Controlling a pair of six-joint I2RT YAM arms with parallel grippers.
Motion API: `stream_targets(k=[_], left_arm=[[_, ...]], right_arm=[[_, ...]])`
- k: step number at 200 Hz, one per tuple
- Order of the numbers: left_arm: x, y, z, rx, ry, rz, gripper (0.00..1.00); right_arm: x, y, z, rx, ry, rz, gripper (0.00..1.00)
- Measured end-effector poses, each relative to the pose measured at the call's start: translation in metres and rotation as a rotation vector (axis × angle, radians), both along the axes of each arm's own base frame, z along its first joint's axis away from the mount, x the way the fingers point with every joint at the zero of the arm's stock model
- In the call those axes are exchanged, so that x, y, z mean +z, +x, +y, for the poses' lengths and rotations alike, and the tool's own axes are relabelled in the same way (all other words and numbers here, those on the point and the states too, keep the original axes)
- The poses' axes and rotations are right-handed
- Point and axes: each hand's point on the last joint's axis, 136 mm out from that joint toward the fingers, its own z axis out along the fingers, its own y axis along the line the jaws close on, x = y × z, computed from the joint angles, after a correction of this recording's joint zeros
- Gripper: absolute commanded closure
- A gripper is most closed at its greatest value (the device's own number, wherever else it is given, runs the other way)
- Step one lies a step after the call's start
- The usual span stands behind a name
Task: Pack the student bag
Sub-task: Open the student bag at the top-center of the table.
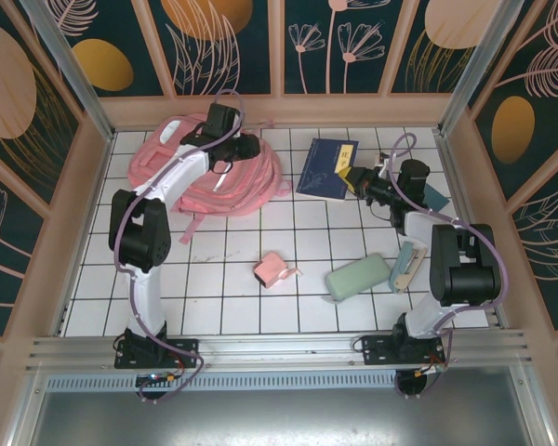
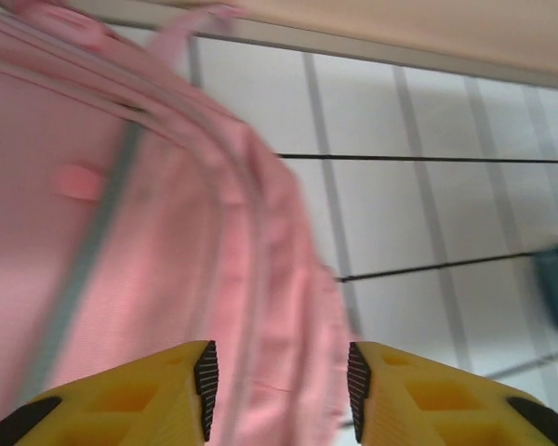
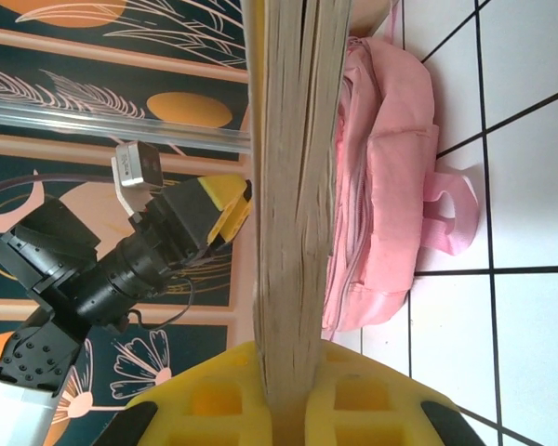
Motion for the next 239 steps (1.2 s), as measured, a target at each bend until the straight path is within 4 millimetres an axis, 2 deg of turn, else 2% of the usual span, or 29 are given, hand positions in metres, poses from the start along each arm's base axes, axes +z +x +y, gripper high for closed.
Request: stream_targets(k=[18, 39, 70, 97, 126, 190, 239], left_arm=[[-0.011, 0.005, 0.015, 0.030, 0.123, -0.007, 0.49], [-0.034, 0.008, 0.028, 0.045, 0.223, 0.021, 0.49], [-0.070, 0.005, 0.032, 0.021, 0.292, 0.089, 0.48], [-0.082, 0.007, 0.031, 0.006, 0.310, 0.108, 0.49], [-0.084, 0.008, 0.031, -0.004, 0.320, 0.108, 0.52], [-0.082, 0.008, 0.029, 0.001, 0.336, 0.098, 0.51], [-0.056, 0.001, 0.015, -0.026, 0.313, 0.059, 0.55]], right_arm=[[-0.001, 0.000, 0.000, 0.000, 0.000, 0.005, 1.00], [-0.001, 0.000, 0.000, 0.000, 0.000, 0.005, 1.00], [-0.001, 0.000, 0.000, 0.001, 0.000, 0.006, 1.00], [-0.005, 0.000, 0.000, 0.001, 0.000, 0.015, 1.00], [-0.011, 0.001, 0.002, 0.004, -0.001, 0.030, 1.00], [-0.018, 0.004, 0.003, 0.005, 0.000, 0.052, 1.00], [-0.017, 0.008, 0.004, 0.009, 0.001, 0.043, 1.00]])
